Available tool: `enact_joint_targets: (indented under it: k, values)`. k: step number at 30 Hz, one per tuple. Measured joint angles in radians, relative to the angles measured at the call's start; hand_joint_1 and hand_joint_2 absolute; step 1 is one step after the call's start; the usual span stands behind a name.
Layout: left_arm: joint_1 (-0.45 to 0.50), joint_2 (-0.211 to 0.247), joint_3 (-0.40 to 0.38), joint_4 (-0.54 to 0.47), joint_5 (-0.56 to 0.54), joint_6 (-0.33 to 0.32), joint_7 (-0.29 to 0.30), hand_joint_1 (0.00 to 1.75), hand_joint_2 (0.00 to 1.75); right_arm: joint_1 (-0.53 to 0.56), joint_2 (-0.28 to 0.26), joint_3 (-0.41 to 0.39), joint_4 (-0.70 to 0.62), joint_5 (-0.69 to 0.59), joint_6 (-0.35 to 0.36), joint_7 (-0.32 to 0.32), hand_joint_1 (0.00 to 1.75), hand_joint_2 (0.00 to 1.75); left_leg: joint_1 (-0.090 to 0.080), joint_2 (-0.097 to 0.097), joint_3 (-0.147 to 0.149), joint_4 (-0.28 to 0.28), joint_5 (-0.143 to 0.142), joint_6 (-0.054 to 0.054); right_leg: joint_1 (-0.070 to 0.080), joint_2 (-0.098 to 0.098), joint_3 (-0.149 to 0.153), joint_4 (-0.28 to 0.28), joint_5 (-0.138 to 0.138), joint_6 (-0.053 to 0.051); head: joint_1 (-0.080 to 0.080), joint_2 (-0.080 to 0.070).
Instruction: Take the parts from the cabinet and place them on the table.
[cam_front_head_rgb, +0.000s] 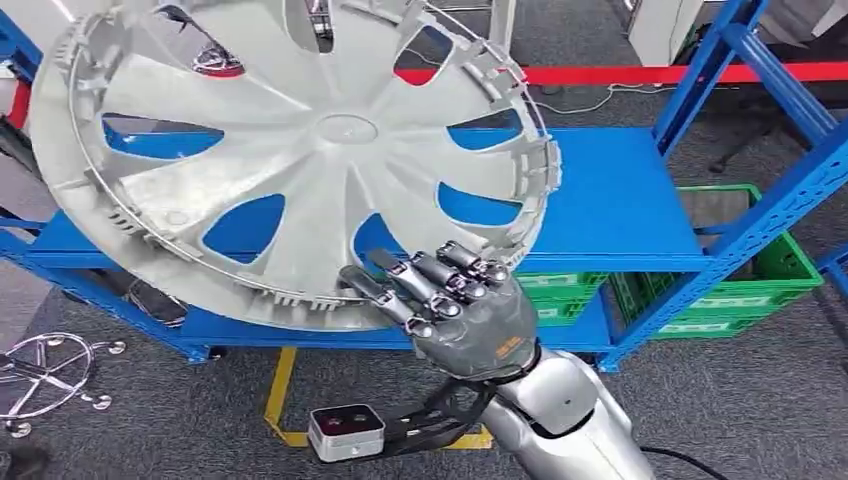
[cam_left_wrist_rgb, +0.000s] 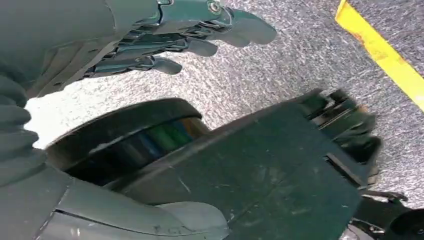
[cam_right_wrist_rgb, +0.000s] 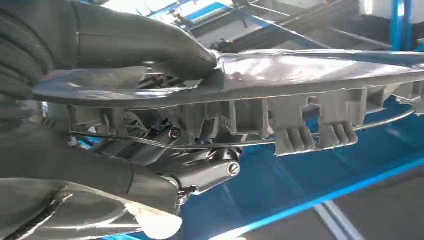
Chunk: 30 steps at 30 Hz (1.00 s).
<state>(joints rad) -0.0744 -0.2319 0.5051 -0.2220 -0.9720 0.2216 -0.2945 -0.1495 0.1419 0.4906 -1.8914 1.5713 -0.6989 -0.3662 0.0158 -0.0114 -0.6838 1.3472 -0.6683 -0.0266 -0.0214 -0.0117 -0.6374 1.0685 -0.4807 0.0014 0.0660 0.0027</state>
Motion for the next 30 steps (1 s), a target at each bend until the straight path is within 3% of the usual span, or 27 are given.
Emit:
enact_joint_targets:
  k: [2, 4, 5, 6, 9, 10, 11, 13, 14, 15, 16, 17, 18, 19, 20, 21, 23, 24, 25, 26, 27, 28, 29, 30]
  values:
    - [0.000, 0.001, 0.000, 0.000, -0.002, 0.000, -0.003, 0.00, 1.75, 0.002, 0.000, -0.002, -0.003, 0.000, 0.000, -0.002, 1.75, 1.75, -0.004, 0.000, 0.067, -0.101, 0.057, 0.014, 0.005, -0.003, -0.009, 0.000, 0.010, -0.001, 0.000, 0.000]
    - [-0.001, 0.004, 0.000, 0.000, -0.010, 0.000, -0.026, 0.00, 1.75, 0.002, 0.000, -0.005, -0.012, 0.000, 0.000, -0.002, 1.75, 1.75, -0.013, 0.002, 0.175, -0.276, 0.119, 0.036, 0.007, -0.005, -0.015, -0.002, 0.021, 0.001, 0.000, 0.000]
    - [-0.001, 0.007, 0.000, 0.000, -0.011, 0.000, -0.038, 0.00, 1.75, 0.003, 0.000, -0.005, -0.018, 0.000, 0.000, -0.002, 1.75, 1.75, -0.018, 0.006, 0.187, -0.314, 0.108, 0.039, 0.013, -0.007, -0.018, 0.000, 0.025, 0.006, 0.001, 0.000]
    - [0.000, 0.008, -0.001, 0.000, -0.013, 0.000, -0.050, 0.00, 1.75, 0.004, 0.000, -0.005, -0.023, 0.000, 0.000, -0.004, 1.75, 1.75, -0.020, 0.005, 0.182, -0.318, 0.111, 0.035, 0.010, -0.010, -0.023, -0.003, 0.034, 0.010, 0.001, 0.000]
    - [0.019, 0.019, -0.001, 0.003, -0.021, 0.003, -0.073, 0.00, 1.75, 0.014, 0.000, -0.011, -0.035, 0.000, 0.000, -0.018, 1.75, 1.75, -0.021, 0.003, 0.169, -0.333, 0.142, 0.043, 0.008, -0.011, -0.028, -0.021, 0.062, 0.032, 0.001, 0.000]
    - [0.021, 0.023, -0.001, 0.004, -0.024, 0.004, -0.077, 0.00, 1.75, 0.020, 0.000, -0.017, -0.037, 0.000, 0.000, -0.022, 1.75, 1.75, -0.017, 0.009, 0.162, -0.339, 0.157, 0.048, 0.005, -0.002, -0.036, -0.013, 0.033, 0.035, 0.002, 0.000]
    - [0.023, 0.024, -0.001, 0.004, -0.025, 0.008, -0.082, 0.00, 1.75, 0.023, 0.000, -0.022, -0.040, 0.000, 0.000, -0.023, 1.75, 1.75, -0.017, 0.009, 0.150, -0.340, 0.166, 0.058, 0.007, 0.002, -0.054, 0.019, -0.020, 0.036, 0.003, 0.000]
    - [0.022, 0.026, -0.001, 0.004, -0.031, 0.013, -0.084, 0.00, 1.75, 0.029, 0.000, -0.029, -0.044, 0.000, 0.000, -0.023, 1.75, 1.75, -0.021, 0.008, 0.126, -0.338, 0.183, 0.065, 0.007, 0.008, -0.085, 0.161, -0.126, 0.038, 0.003, 0.000]
    - [0.023, 0.027, -0.001, 0.005, -0.031, 0.014, -0.084, 0.00, 1.75, 0.032, 0.000, -0.031, -0.045, 0.000, 0.000, -0.023, 1.75, 1.75, -0.023, 0.008, 0.114, -0.337, 0.192, 0.067, 0.007, 0.009, -0.100, 0.230, -0.156, 0.039, 0.003, 0.000]
    - [0.025, 0.027, -0.001, 0.005, -0.031, 0.016, -0.084, 0.00, 1.75, 0.035, 0.000, -0.032, -0.045, 0.000, 0.000, -0.023, 1.75, 1.75, -0.025, 0.008, 0.101, -0.335, 0.202, 0.066, 0.008, 0.009, -0.100, 0.272, -0.155, 0.039, 0.003, 0.000]
    - [0.025, 0.029, -0.001, 0.005, -0.031, 0.016, -0.084, 0.00, 1.75, 0.036, 0.000, -0.035, -0.045, 0.000, 0.000, -0.023, 1.75, 1.75, -0.026, 0.008, 0.089, -0.334, 0.209, 0.066, 0.008, 0.009, -0.079, 0.267, -0.129, 0.038, 0.003, 0.000]
    - [0.025, 0.029, -0.001, 0.006, -0.031, 0.016, -0.084, 0.00, 1.75, 0.037, 0.000, -0.037, -0.045, 0.000, 0.000, -0.023, 1.75, 1.75, -0.027, 0.008, 0.078, -0.331, 0.217, 0.065, 0.009, 0.009, -0.040, 0.225, -0.095, 0.036, 0.003, 0.000]
    - [0.025, 0.029, -0.001, 0.006, -0.031, 0.016, -0.084, 0.00, 1.75, 0.037, 0.000, -0.039, -0.045, 0.000, 0.000, -0.023, 1.75, 1.75, -0.027, 0.008, 0.066, -0.328, 0.223, 0.062, 0.010, 0.009, 0.022, 0.144, -0.060, 0.033, 0.003, 0.000]
    - [0.024, 0.029, -0.001, 0.006, -0.031, 0.017, -0.085, 0.00, 1.75, 0.037, 0.000, -0.040, -0.047, 0.000, 0.000, -0.024, 1.75, 1.75, -0.027, 0.006, 0.059, -0.324, 0.229, 0.060, 0.011, 0.010, 0.086, 0.055, -0.051, 0.028, 0.003, 0.000]
    - [0.024, 0.029, -0.001, 0.006, -0.031, 0.018, -0.087, 0.00, 1.75, 0.037, 0.000, -0.042, -0.050, 0.000, 0.000, -0.027, 1.75, 1.75, -0.030, 0.006, 0.053, -0.321, 0.234, 0.055, 0.014, 0.013, 0.138, -0.025, -0.083, 0.024, 0.003, 0.000]
    - [0.024, 0.029, -0.001, 0.006, -0.032, 0.019, -0.091, 0.00, 1.75, 0.039, 0.001, -0.045, -0.055, 0.000, 0.000, -0.032, 1.75, 1.75, -0.032, 0.005, 0.049, -0.319, 0.241, 0.050, 0.015, 0.013, 0.168, -0.070, -0.091, 0.023, 0.000, 0.000]
    - [0.026, 0.030, -0.001, 0.007, -0.035, 0.021, -0.099, 0.00, 1.75, 0.044, 0.001, -0.051, -0.058, 0.000, 0.000, -0.038, 1.75, 1.75, -0.026, 0.005, 0.043, -0.322, 0.262, 0.039, 0.020, 0.013, 0.155, -0.063, -0.081, 0.020, 0.002, 0.000]
    - [0.029, 0.031, -0.001, 0.008, -0.038, 0.022, -0.102, 0.00, 1.75, 0.048, 0.001, -0.055, -0.061, 0.000, 0.000, -0.041, 1.75, 1.75, -0.029, 0.002, 0.042, -0.322, 0.269, 0.033, 0.018, 0.012, 0.145, -0.068, -0.071, 0.013, 0.002, 0.000]
    - [0.030, 0.034, -0.001, 0.008, -0.042, 0.027, -0.105, 0.00, 1.75, 0.049, 0.001, -0.058, -0.063, 0.000, 0.000, -0.044, 1.75, 1.75, -0.026, 0.002, 0.038, -0.315, 0.250, 0.028, 0.010, 0.003, 0.140, -0.073, -0.060, 0.004, 0.003, 0.000]
    - [0.030, 0.034, -0.001, 0.008, -0.042, 0.029, -0.107, 0.00, 1.75, 0.051, 0.001, -0.061, -0.064, 0.000, 0.001, -0.048, 1.75, 1.75, -0.026, 0.004, 0.026, -0.289, 0.205, 0.021, 0.011, 0.004, 0.132, -0.073, -0.052, -0.006, -0.004, 0.000]
    - [0.029, 0.035, -0.002, 0.008, -0.043, 0.032, -0.109, 0.00, 1.75, 0.052, 0.001, -0.063, -0.067, 0.000, 0.002, -0.052, 1.75, 1.75, -0.021, 0.004, 0.012, -0.230, 0.144, 0.015, 0.011, 0.002, 0.121, -0.072, -0.041, -0.011, -0.008, 0.000]
    - [0.029, 0.036, -0.002, 0.008, -0.044, 0.033, -0.112, 0.00, 1.75, 0.054, 0.001, -0.067, -0.069, 0.000, 0.002, -0.055, 1.75, 1.75, -0.016, 0.005, -0.004, -0.153, 0.087, 0.009, 0.011, 0.000, 0.109, -0.071, -0.031, -0.012, -0.005, 0.000]
    - [0.028, 0.037, -0.002, 0.008, -0.045, 0.034, -0.115, 0.00, 1.75, 0.056, 0.001, -0.071, -0.070, 0.000, 0.002, -0.056, 1.75, 1.75, -0.013, 0.005, -0.016, -0.078, 0.049, 0.005, 0.011, -0.002, 0.096, -0.070, -0.021, -0.011, -0.007, 0.000]
    - [0.028, 0.037, -0.002, 0.008, -0.046, 0.034, -0.115, 0.00, 1.75, 0.058, 0.001, -0.073, -0.070, 0.000, 0.003, -0.056, 1.75, 1.75, -0.010, 0.005, -0.017, -0.028, 0.045, 0.002, 0.011, -0.004, 0.082, -0.067, -0.012, -0.011, -0.006, 0.000]
